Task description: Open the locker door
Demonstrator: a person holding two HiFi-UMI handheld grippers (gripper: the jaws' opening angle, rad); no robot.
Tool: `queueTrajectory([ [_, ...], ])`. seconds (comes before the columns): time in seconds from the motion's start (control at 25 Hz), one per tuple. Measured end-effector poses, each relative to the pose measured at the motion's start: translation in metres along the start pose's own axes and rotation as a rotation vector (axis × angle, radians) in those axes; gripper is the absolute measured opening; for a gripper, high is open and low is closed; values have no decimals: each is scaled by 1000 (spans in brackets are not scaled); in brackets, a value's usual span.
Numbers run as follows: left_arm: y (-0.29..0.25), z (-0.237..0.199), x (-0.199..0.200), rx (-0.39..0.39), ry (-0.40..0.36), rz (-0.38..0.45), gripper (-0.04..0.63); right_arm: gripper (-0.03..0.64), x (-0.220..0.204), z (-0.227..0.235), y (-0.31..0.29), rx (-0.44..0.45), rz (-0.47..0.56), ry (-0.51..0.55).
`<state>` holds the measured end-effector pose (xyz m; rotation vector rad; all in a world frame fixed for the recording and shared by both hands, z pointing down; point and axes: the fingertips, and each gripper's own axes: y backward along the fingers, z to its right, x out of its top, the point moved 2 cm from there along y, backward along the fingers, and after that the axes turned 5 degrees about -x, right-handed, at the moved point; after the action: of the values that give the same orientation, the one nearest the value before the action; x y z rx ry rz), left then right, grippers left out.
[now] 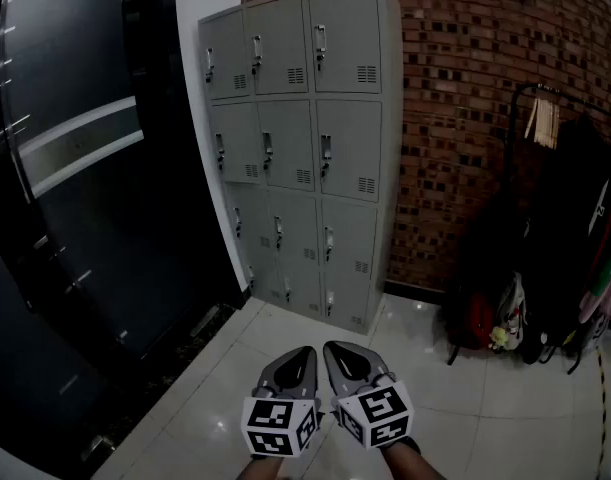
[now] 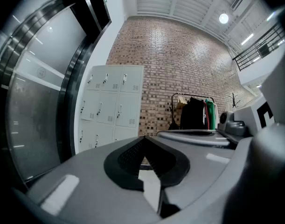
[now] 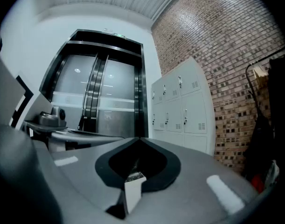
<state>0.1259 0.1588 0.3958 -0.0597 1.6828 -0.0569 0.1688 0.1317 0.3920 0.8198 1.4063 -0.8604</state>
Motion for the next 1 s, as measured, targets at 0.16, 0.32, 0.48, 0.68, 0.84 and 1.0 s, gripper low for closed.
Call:
queueTrajectory([
  [0.16,-27,-24,3,-2,2,9,6,0,-3,15,-30,-4,2,1],
  [0.32,-59,-53,12,-18,8,19,6,0,0,31,-70,-17,0,8],
  [0.48,-99,-93,30,-44,-3,37,6,0,10,46,-122,-41,12,16],
  [0.68,-146,-149,57,-91,-15,49,6,0,29,59,-197,-75,29,23],
  [0.84,-178,-191,69,-118,-11,52,6,0,40,70,-251,-103,34,22],
  [1.0,-201,-229,76,-142,2,60,6,0,43,73,-293,-124,40,37],
])
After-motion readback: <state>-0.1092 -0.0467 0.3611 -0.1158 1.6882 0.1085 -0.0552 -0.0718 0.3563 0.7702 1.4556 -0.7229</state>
